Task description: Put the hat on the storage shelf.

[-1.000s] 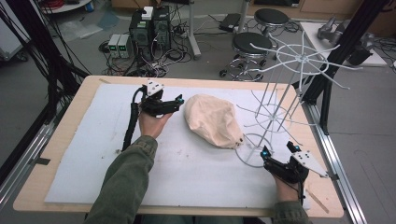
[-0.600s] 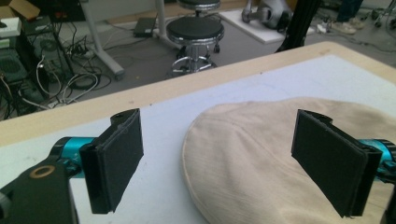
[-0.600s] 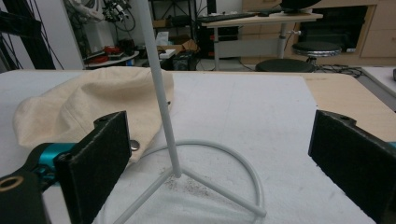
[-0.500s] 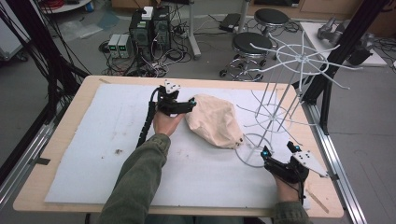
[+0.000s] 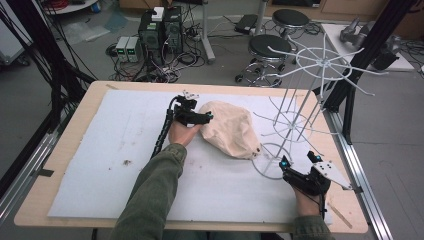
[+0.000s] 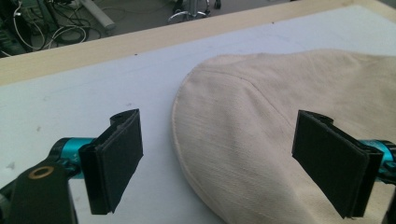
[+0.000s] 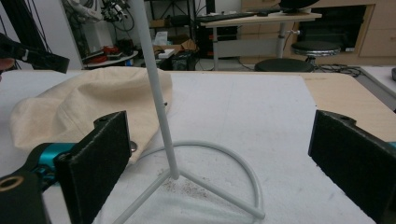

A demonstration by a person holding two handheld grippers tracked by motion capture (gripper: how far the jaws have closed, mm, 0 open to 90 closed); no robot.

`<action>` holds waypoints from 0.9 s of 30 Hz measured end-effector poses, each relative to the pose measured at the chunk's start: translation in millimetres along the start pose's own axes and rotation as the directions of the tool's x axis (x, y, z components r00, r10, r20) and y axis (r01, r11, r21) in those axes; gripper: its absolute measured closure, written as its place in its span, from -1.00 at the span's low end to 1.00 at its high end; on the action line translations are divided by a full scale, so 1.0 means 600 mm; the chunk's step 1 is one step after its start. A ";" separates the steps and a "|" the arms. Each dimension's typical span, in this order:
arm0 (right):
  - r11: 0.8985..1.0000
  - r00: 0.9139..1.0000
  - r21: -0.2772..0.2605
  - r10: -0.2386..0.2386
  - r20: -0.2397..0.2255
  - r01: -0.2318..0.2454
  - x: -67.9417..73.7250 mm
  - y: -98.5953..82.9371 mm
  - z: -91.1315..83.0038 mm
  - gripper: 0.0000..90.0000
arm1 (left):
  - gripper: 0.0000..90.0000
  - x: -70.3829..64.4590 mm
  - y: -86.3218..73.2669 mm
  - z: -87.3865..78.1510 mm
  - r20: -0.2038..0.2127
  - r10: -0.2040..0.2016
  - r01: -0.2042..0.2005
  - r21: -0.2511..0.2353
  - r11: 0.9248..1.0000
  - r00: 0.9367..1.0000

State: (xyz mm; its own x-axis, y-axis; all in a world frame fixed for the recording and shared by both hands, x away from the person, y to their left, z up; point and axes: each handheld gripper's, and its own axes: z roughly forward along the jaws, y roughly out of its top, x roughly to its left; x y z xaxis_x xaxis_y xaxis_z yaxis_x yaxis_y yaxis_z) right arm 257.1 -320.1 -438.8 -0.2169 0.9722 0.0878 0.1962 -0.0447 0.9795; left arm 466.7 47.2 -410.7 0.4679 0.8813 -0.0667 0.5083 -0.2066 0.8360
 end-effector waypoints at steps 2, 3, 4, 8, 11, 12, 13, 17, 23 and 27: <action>1.000 1.000 0.001 0.004 0.000 -0.004 0.000 0.000 -0.001 -0.89 | -0.63 -0.003 -0.002 0.008 -0.001 -0.004 0.004 0.025 1.000 1.000; 1.000 1.000 0.001 0.004 -0.001 -0.004 0.000 0.000 -0.001 -0.89 | -0.63 -0.003 -0.003 0.012 -0.005 0.001 -0.001 0.041 0.999 1.000; 1.000 1.000 -0.001 0.000 -0.002 0.000 0.000 0.000 -0.001 -0.89 | -0.64 -0.004 -0.004 0.015 -0.007 0.001 0.000 0.050 0.999 1.000; 1.000 1.000 0.000 0.000 -0.003 0.000 0.000 0.000 0.000 -0.89 | -0.64 -0.009 -0.008 0.024 -0.022 0.008 -0.006 0.073 0.997 1.000; 1.000 1.000 0.000 0.004 -0.002 -0.004 -0.001 0.000 0.000 -0.89 | -0.64 -0.010 -0.011 0.031 -0.026 -0.005 0.007 0.098 0.995 1.000; 1.000 1.000 0.002 0.004 -0.002 -0.004 -0.001 0.000 0.000 -0.89 | -0.65 -0.010 -0.013 0.033 -0.029 -0.006 0.009 0.109 0.994 1.000; 1.000 1.000 0.001 0.003 -0.002 -0.003 -0.001 0.000 0.000 -0.89 | -0.65 -0.011 -0.014 0.035 -0.035 -0.009 0.013 0.113 0.994 0.999; 1.000 1.000 0.002 0.002 -0.003 -0.002 -0.001 0.000 0.000 -0.89 | -0.65 -0.013 -0.016 0.041 -0.045 -0.012 0.018 0.132 0.991 0.999; 1.000 1.000 0.003 0.003 -0.001 -0.003 -0.001 0.000 0.001 -0.89 | -0.64 -0.014 -0.019 0.048 -0.045 -0.052 0.058 0.153 0.986 0.998; 1.000 1.000 0.001 0.004 -0.002 -0.004 -0.001 0.000 0.001 -0.89 | -0.56 -0.016 -0.026 0.058 -0.026 -0.115 0.118 0.176 0.977 0.993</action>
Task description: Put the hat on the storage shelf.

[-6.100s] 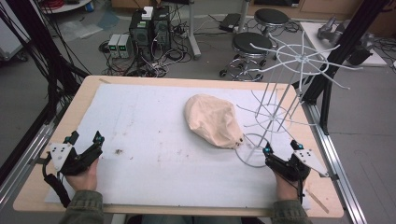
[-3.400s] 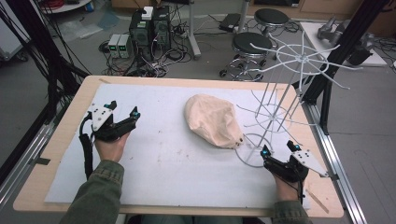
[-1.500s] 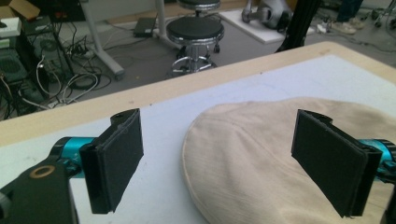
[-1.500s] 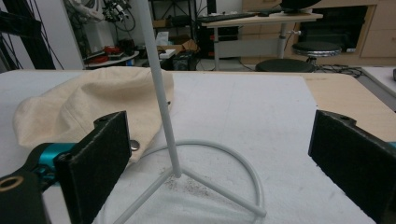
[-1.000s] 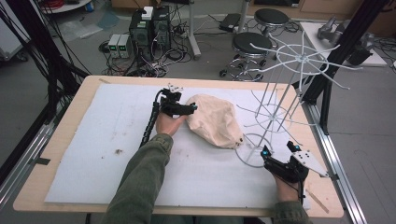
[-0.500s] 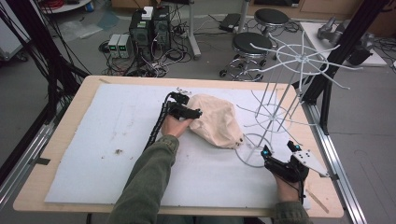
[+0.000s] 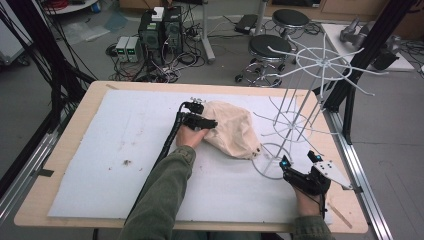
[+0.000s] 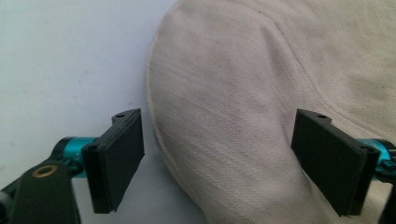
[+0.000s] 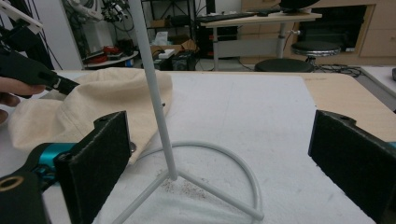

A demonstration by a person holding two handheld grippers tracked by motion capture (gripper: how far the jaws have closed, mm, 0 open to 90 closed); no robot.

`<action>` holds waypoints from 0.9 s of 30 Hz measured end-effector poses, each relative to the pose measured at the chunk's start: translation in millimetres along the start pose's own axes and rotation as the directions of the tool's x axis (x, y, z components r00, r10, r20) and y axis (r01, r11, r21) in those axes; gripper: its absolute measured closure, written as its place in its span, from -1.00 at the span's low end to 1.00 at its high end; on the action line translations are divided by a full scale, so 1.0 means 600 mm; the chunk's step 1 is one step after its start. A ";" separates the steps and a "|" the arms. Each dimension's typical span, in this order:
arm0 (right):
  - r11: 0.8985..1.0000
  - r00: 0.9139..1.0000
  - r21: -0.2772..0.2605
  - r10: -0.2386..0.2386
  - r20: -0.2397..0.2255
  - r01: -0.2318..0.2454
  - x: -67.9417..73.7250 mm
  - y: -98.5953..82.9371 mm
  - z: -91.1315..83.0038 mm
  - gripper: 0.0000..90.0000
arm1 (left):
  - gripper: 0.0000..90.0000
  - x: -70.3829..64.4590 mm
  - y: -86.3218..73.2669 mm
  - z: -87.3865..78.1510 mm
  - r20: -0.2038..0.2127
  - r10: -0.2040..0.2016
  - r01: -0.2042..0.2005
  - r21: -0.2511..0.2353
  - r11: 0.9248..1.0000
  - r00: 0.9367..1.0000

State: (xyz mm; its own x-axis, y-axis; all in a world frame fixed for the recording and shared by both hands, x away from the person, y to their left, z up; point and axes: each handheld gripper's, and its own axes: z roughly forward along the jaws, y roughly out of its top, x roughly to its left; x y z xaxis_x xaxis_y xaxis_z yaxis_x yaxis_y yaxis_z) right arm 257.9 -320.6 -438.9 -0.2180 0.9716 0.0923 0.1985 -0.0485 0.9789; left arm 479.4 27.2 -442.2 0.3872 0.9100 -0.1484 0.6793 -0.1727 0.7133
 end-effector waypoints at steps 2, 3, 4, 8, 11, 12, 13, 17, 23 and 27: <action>1.000 1.000 0.003 0.000 0.000 0.000 0.000 0.000 0.000 -0.89 | -0.53 -0.009 -0.002 0.003 -0.036 0.020 -0.020 -0.006 1.000 0.999; 1.000 1.000 0.003 0.000 -0.001 0.000 0.000 0.000 0.000 -0.89 | -0.52 -0.013 -0.002 0.004 -0.052 0.032 -0.033 -0.006 0.999 0.998; 1.000 1.000 0.003 0.000 -0.001 0.000 0.000 0.000 0.000 -0.89 | -0.52 -0.015 -0.002 0.005 -0.062 0.042 -0.042 -0.004 0.999 0.997; 1.000 1.000 0.001 0.000 -0.001 0.000 0.000 0.000 0.001 -0.89 | -0.35 -0.010 0.001 0.002 -0.059 0.037 -0.037 0.004 0.999 0.998; 1.000 1.000 0.004 -0.003 -0.003 0.003 0.000 0.000 0.001 -0.89 | -0.23 -0.008 0.003 0.000 -0.060 0.022 -0.022 0.009 1.000 0.998; 1.000 1.000 0.005 0.000 -0.003 0.000 0.000 0.000 0.001 -0.89 | -0.21 -0.010 0.004 0.000 -0.072 0.028 -0.027 0.014 1.000 0.997; 1.000 1.000 0.004 -0.001 -0.003 0.001 0.000 0.000 0.001 -0.89 | -0.17 -0.013 0.006 -0.001 -0.085 0.039 -0.037 0.017 0.999 0.996; 1.000 1.000 0.004 -0.001 -0.005 0.001 0.000 0.000 0.001 -0.89 | 0.06 -0.022 0.010 -0.007 -0.128 0.044 -0.046 -0.008 0.999 0.991; 1.000 1.000 0.000 0.003 -0.008 -0.003 -0.003 0.000 0.000 -0.89 | 0.58 -0.028 0.013 -0.027 -0.178 0.146 -0.160 -0.062 0.985 0.973; 1.000 1.000 0.001 0.006 -0.008 -0.006 -0.004 0.000 -0.001 -0.89 | 0.77 -0.009 0.011 -0.037 -0.109 0.061 -0.073 -0.105 0.992 0.992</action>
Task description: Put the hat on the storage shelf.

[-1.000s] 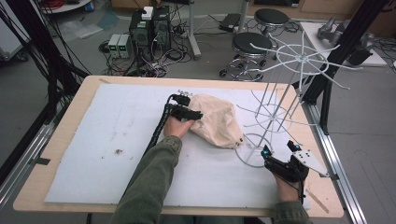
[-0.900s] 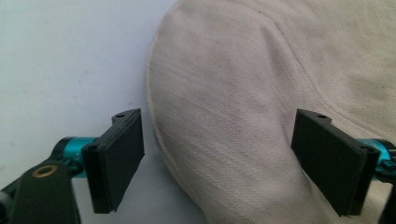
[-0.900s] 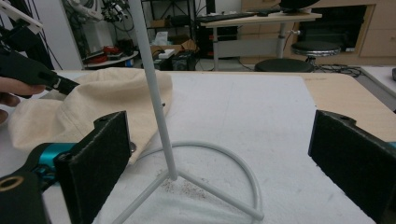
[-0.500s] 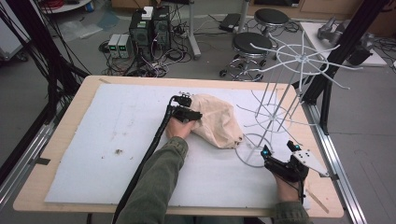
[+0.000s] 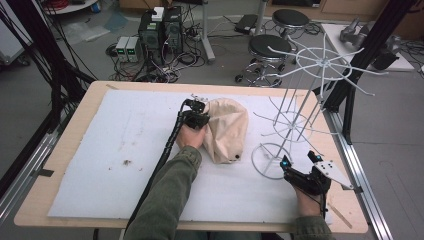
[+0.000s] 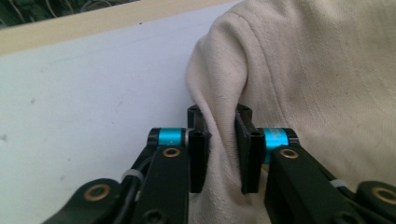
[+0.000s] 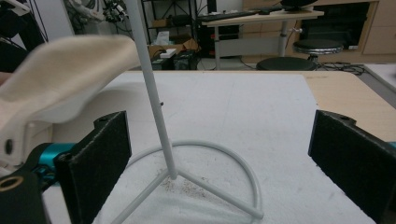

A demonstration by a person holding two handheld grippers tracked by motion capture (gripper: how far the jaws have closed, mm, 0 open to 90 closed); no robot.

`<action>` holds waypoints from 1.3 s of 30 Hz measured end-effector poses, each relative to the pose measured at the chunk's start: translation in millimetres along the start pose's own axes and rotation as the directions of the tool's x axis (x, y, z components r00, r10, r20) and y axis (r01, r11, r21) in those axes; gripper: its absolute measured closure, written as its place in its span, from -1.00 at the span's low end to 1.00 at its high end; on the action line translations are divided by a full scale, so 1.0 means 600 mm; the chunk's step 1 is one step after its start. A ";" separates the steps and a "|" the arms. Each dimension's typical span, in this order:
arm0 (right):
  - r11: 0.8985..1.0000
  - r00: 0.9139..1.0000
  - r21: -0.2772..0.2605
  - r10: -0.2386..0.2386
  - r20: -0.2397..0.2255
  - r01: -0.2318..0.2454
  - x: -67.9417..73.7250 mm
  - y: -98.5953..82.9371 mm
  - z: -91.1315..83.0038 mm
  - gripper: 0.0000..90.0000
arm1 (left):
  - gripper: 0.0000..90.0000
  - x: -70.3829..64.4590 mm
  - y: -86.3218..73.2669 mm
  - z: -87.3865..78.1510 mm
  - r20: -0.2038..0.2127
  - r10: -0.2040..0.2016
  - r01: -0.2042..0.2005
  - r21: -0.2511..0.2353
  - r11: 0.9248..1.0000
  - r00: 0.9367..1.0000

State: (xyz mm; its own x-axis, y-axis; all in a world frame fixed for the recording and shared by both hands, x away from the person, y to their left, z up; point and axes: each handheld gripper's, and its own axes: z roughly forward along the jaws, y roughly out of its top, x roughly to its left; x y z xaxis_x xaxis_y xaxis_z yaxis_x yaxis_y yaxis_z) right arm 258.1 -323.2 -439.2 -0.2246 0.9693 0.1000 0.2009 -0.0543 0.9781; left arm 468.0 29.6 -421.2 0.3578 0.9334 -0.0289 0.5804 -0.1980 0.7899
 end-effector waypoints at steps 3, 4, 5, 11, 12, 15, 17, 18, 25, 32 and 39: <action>1.000 1.000 0.000 0.000 -0.003 0.000 0.001 0.000 -0.001 -0.89 | 0.78 0.005 -0.003 -0.004 0.003 -0.005 0.005 -0.004 1.000 1.000; 1.000 1.000 -0.001 -0.001 -0.004 0.001 0.001 0.000 -0.001 -0.89 | 0.78 0.006 -0.004 -0.005 0.008 -0.006 0.006 -0.009 1.000 1.000; 1.000 1.000 -0.001 -0.001 -0.002 0.001 0.001 0.000 0.000 -0.89 | 0.79 0.007 -0.004 -0.006 0.013 -0.003 0.003 -0.015 1.000 1.000; 1.000 1.000 0.000 -0.002 -0.001 0.002 0.001 0.000 0.000 -0.89 | 0.79 0.007 0.000 -0.017 0.061 0.004 0.000 -0.065 0.998 0.998; 1.000 1.000 0.002 0.001 -0.001 -0.001 0.001 0.000 0.000 -0.89 | 0.79 0.006 0.001 -0.019 0.068 0.002 0.003 -0.076 0.997 0.998; 1.000 1.000 0.000 0.000 -0.001 0.000 0.001 0.000 0.000 -0.89 | 0.79 0.006 0.005 -0.028 0.091 0.015 -0.006 -0.104 0.995 0.996; 1.000 1.000 0.000 0.000 -0.001 0.000 0.000 0.000 0.000 -0.89 | 0.79 0.006 0.008 -0.034 0.102 0.026 -0.013 -0.123 0.992 0.994; 1.000 1.000 0.001 -0.002 0.000 0.002 0.000 0.000 0.000 -0.89 | 0.78 0.007 0.009 -0.038 0.108 0.033 -0.018 -0.135 0.991 0.994; 1.000 1.000 0.002 -0.001 -0.001 0.001 0.000 -0.001 0.000 -0.89 | 0.78 0.017 0.019 -0.063 0.154 0.020 0.013 -0.211 0.977 0.988; 1.000 1.000 0.005 0.003 0.000 -0.003 0.001 -0.001 -0.001 -0.89 | 0.78 0.042 0.021 -0.094 0.202 0.002 0.064 -0.316 0.947 0.979; 1.000 1.000 0.003 0.002 0.001 -0.002 0.001 -0.001 0.000 -0.89 | 0.78 0.057 0.021 -0.120 0.270 0.023 0.092 -0.404 0.910 0.963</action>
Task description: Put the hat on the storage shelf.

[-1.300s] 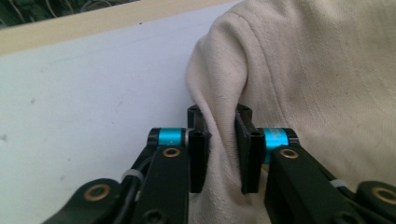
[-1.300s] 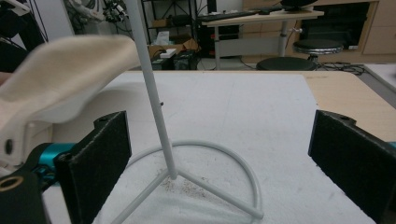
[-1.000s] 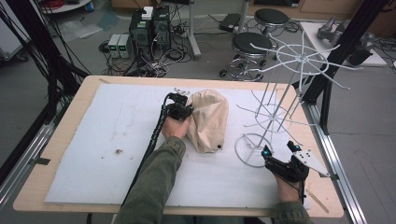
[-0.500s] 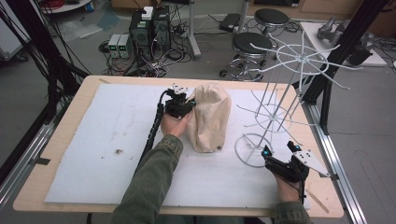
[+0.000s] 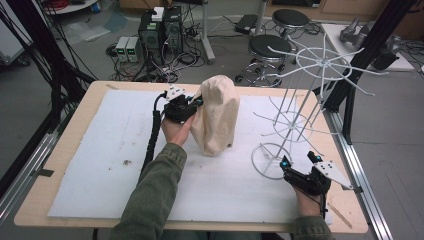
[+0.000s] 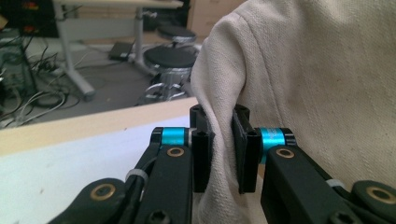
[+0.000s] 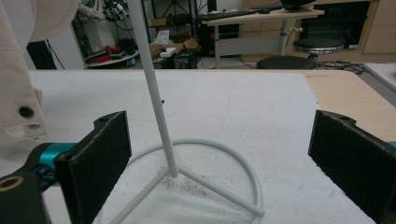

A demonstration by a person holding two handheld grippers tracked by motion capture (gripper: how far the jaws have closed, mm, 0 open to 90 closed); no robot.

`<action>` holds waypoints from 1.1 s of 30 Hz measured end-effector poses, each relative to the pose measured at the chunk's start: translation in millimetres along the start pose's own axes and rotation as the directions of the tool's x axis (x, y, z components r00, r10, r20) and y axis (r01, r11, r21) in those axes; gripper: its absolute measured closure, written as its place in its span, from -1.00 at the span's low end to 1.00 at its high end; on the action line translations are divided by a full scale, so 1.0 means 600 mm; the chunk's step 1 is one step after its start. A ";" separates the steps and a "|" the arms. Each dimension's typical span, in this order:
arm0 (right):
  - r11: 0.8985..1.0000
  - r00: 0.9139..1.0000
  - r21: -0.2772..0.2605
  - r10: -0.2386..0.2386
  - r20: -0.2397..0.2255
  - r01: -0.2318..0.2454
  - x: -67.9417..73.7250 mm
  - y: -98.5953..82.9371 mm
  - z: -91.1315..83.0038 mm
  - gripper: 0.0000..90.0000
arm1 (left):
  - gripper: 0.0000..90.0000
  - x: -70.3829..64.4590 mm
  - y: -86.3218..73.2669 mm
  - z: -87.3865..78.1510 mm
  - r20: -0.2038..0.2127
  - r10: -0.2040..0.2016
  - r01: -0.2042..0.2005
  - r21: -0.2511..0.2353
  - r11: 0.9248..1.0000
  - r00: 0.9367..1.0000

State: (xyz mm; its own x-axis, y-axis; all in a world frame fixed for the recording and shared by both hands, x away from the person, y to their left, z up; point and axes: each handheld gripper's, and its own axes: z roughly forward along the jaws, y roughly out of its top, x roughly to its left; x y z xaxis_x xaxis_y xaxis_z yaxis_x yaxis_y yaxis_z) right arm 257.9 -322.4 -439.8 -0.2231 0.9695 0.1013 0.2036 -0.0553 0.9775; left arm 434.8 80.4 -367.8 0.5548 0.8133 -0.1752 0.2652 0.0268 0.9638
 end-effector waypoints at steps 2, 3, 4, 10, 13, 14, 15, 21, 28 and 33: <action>1.000 1.000 0.004 0.007 0.000 -0.007 0.001 0.000 -0.001 -0.89 | 0.78 -0.001 0.004 -0.005 0.018 -0.004 0.004 -0.025 1.000 1.000; 1.000 1.000 0.001 0.002 0.000 -0.002 0.000 0.000 0.000 -0.89 | 0.78 -0.001 0.007 -0.008 0.025 -0.003 0.003 -0.037 0.999 1.000; 1.000 1.000 0.001 0.001 0.000 -0.001 0.000 0.000 0.000 -0.89 | 0.78 -0.002 0.009 -0.011 0.035 -0.003 0.005 -0.051 0.999 0.999; 1.000 1.000 -0.001 0.001 0.001 -0.001 0.000 0.000 0.000 -0.89 | 0.78 -0.005 0.028 -0.031 0.065 -0.006 0.014 -0.119 0.993 0.998; 1.000 1.000 -0.001 0.000 0.001 0.000 0.000 0.000 0.000 -0.89 | 0.78 -0.010 0.039 -0.041 0.078 0.005 0.006 -0.150 0.989 0.997; 1.000 1.000 0.000 -0.001 0.002 0.001 0.000 0.000 0.000 -0.89 | 0.78 -0.013 0.043 -0.044 0.084 0.010 0.003 -0.161 0.987 0.996; 1.000 1.000 -0.002 -0.001 0.001 0.001 0.000 0.000 0.000 -0.89 | 0.78 -0.015 0.047 -0.047 0.089 0.017 -0.002 -0.170 0.985 0.996; 1.000 1.000 0.002 0.001 0.001 -0.001 0.000 0.000 0.000 -0.89 | 0.78 -0.026 0.076 -0.068 0.135 0.033 -0.001 -0.230 0.973 0.990; 1.000 1.000 0.001 -0.001 0.000 0.001 0.000 0.000 -0.001 -0.89 | 0.78 -0.033 0.105 -0.089 0.161 0.064 -0.016 -0.282 0.959 0.985; 1.000 1.000 0.003 -0.005 -0.003 0.005 0.001 0.000 -0.001 -0.89 | 0.78 -0.043 0.119 -0.104 0.205 0.077 -0.004 -0.336 0.942 0.976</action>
State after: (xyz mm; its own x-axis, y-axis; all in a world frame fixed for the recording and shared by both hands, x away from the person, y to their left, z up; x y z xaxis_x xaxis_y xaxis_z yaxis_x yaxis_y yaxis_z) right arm 257.5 -322.1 -439.7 -0.2269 0.9691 0.0970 0.2051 -0.0498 0.9775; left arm 390.4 97.9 -281.7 0.7232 0.6768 -0.1376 -0.0175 0.2172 0.9760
